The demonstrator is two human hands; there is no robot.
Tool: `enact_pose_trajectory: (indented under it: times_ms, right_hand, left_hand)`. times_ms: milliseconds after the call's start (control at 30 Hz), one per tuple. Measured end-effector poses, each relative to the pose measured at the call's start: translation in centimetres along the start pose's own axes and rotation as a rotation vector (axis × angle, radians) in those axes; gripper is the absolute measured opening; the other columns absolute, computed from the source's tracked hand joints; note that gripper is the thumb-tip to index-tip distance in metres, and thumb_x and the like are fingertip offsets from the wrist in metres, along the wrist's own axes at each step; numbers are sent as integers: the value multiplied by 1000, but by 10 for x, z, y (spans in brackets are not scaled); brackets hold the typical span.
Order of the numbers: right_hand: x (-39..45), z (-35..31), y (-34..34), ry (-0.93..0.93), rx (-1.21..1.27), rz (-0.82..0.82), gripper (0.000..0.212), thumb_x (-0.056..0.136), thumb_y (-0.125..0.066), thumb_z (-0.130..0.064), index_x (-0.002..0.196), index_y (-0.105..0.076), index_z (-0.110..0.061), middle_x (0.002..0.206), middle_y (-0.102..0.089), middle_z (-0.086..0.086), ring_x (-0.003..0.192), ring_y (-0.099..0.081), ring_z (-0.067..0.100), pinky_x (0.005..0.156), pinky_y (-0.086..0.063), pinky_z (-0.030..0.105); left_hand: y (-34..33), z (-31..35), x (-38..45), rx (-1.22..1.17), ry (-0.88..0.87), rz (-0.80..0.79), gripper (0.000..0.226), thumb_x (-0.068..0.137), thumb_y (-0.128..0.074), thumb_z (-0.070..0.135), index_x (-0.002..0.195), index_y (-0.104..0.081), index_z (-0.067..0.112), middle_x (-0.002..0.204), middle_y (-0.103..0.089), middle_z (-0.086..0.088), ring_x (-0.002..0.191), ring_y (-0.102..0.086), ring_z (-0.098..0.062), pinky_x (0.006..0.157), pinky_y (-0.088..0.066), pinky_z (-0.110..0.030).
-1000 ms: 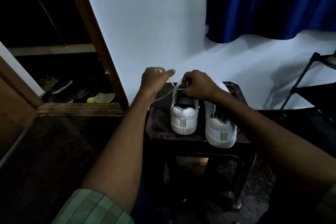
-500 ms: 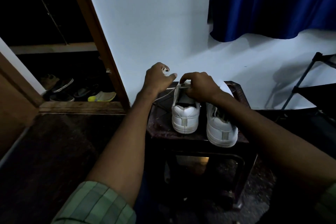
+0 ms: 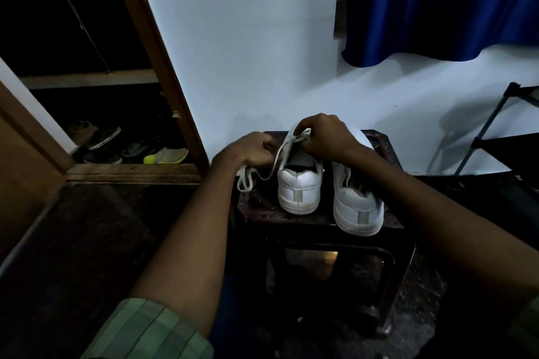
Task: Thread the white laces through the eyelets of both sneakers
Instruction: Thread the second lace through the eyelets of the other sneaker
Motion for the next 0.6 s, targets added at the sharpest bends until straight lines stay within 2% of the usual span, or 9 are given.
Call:
enact_pose_trajectory:
  times_ms: [100,167,233,267,333,400,467,533,600]
  right_hand:
    - [1,2,1,23,6,-33,29,79,-69,-14,104,-79,-26,74,-59,-9,89,-66,23,73,-44,28]
    - [2,3,4,35,47,-63,28,80,-70,-17,105,-79,-26,76,-60,-13,89,-64,18,73,-45,27]
    - [3,1,4,51,130,-79,24,83,-70,-20,105,-80,-26,83,-64,-13,86,-63,10,72,-45,20]
    - [3,-1,4,50,210,-72,22,84,-69,-20,102,-80,-26,86,-67,-13,84,-62,5,74,-46,18]
    - [0,-8,4,-11,476,-67,18,81,-66,-19,94,-79,-20,87,-72,-6,81,-63,4,78,-50,22]
    - [0,-15,4,-99,719,-86,22,73,-63,-23,87,-75,-10,82,-70,2,78,-62,11,69,-48,25]
    - [0,-18,8,-156,871,-68,17,72,-62,-24,80,-71,-12,82,-67,2,79,-59,14,66,-42,27]
    - [2,-16,15,-203,1108,-62,10,82,-60,-22,76,-67,-16,82,-66,4,79,-60,17,69,-40,32]
    - [3,-9,24,-260,1390,-54,20,90,-59,-23,71,-58,-20,72,-58,2,70,-59,18,67,-38,33]
  left_hand:
    - [1,-4,3,-36,-16,66,15,91,-67,20,99,-79,16,103,-76,-7,92,-69,-21,84,-57,-33]
    - [5,-3,2,-164,2,127,27,91,-67,33,85,-76,8,83,-72,-5,73,-60,-18,72,-47,-30]
    - [9,5,-1,-417,-23,171,35,91,-65,34,81,-71,1,74,-65,-4,67,-56,-14,70,-43,-29]
    - [10,12,-3,-544,-54,189,31,95,-62,29,81,-69,2,71,-61,-4,63,-54,-12,68,-43,-28]
    - [14,26,-5,-704,-120,225,30,104,-56,25,80,-65,9,63,-52,0,56,-46,-10,59,-40,-24]
    - [16,34,-6,-776,-183,249,34,107,-53,26,78,-63,13,60,-48,4,54,-37,-9,54,-33,-24]
    - [17,36,-4,-787,-192,274,34,107,-55,29,76,-61,14,56,-41,8,52,-32,-9,52,-28,-25]
    - [19,34,-2,-757,-166,305,34,105,-57,33,76,-61,14,57,-34,7,49,-30,-9,50,-30,-24]
    - [20,29,-1,-736,-151,334,35,104,-59,35,75,-61,16,57,-33,7,49,-30,-10,51,-33,-24]
Point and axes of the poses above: each hand's wrist, its own x-axis towards the middle knuckle, its own y-axis out of the back of the hand, z = x × y, the point moved 2 cm from there along x, towards the middle knuckle
